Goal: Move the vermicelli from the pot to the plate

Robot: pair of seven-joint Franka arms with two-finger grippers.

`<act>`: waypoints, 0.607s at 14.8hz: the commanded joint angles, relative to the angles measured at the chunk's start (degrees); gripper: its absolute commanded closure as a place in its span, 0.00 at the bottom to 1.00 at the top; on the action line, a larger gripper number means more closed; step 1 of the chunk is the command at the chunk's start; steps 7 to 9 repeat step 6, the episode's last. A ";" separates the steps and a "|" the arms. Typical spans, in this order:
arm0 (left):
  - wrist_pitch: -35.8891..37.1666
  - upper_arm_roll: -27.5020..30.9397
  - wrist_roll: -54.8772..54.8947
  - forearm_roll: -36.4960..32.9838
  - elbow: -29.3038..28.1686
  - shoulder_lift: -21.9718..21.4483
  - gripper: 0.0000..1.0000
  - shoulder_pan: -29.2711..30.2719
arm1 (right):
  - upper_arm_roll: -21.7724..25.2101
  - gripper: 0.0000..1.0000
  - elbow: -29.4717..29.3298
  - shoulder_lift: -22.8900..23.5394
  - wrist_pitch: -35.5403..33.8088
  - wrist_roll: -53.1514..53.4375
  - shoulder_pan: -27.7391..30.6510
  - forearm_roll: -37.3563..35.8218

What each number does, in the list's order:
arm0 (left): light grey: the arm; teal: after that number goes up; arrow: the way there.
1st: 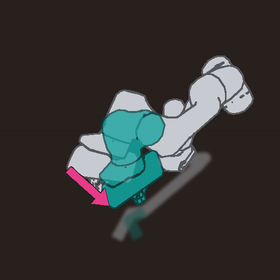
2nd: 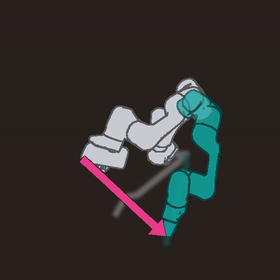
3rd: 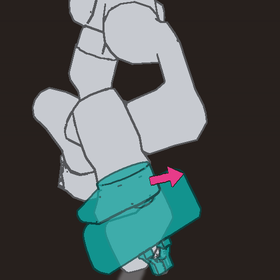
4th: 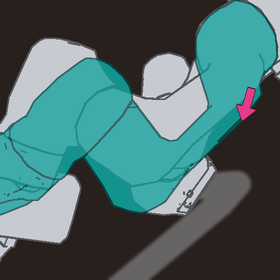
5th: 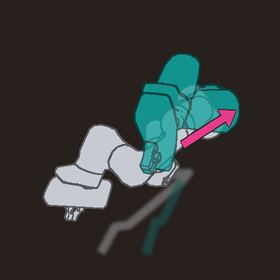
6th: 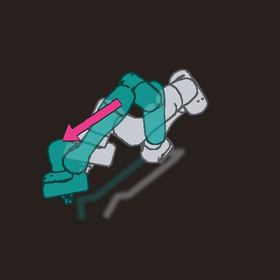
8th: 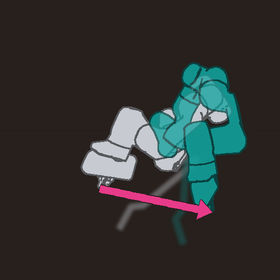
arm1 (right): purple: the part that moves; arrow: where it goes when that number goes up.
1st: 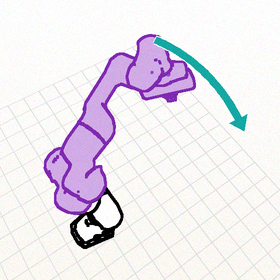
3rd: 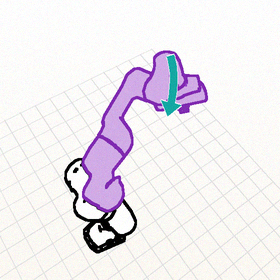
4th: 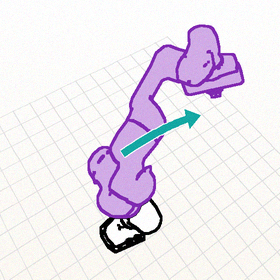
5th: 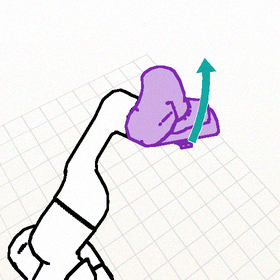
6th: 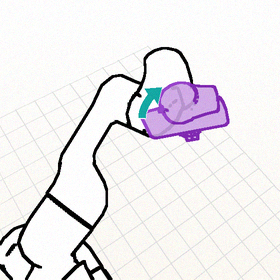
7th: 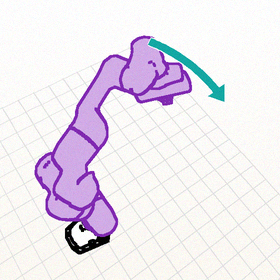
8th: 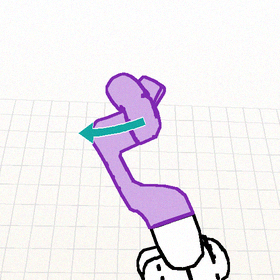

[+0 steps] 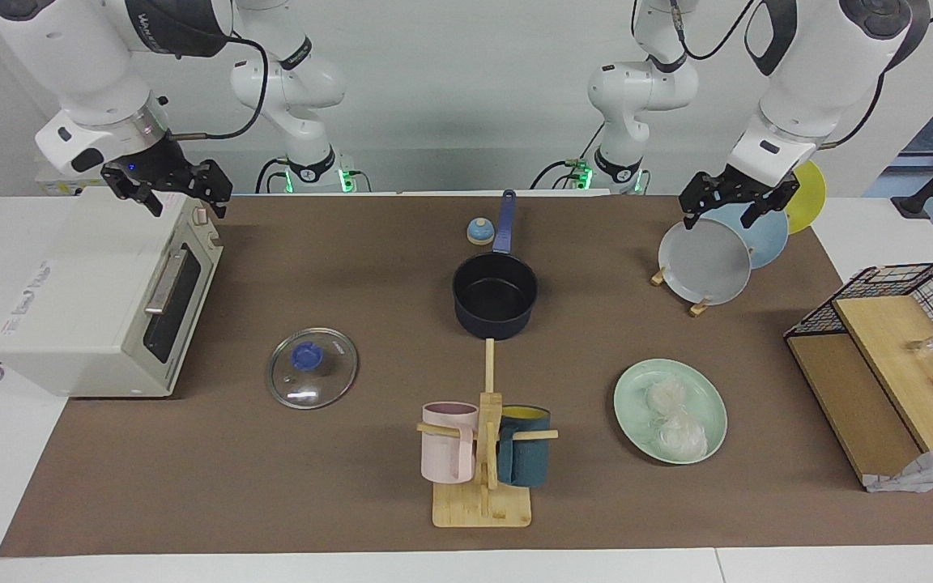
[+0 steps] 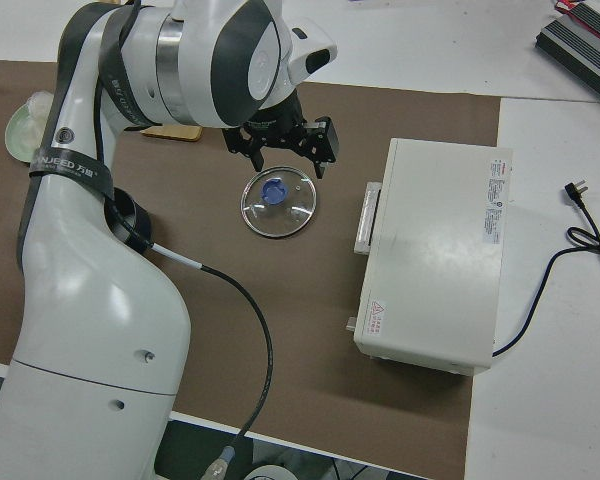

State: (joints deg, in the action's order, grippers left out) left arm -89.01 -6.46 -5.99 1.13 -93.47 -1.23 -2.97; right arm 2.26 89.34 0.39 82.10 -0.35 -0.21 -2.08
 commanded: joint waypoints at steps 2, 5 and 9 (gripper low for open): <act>-0.81 0.66 -1.22 -0.78 -0.83 -0.88 0.00 -1.16 | -0.85 0.00 1.01 -1.01 0.43 0.53 1.00 1.03; -0.55 0.66 -0.96 -0.78 -0.83 -0.96 0.00 -1.16 | -0.85 0.00 1.01 -1.01 0.43 0.53 1.00 1.03; -0.46 0.66 -1.04 -0.78 -0.83 -0.96 0.00 -1.08 | -0.85 0.00 1.10 -1.01 0.43 0.53 1.00 1.03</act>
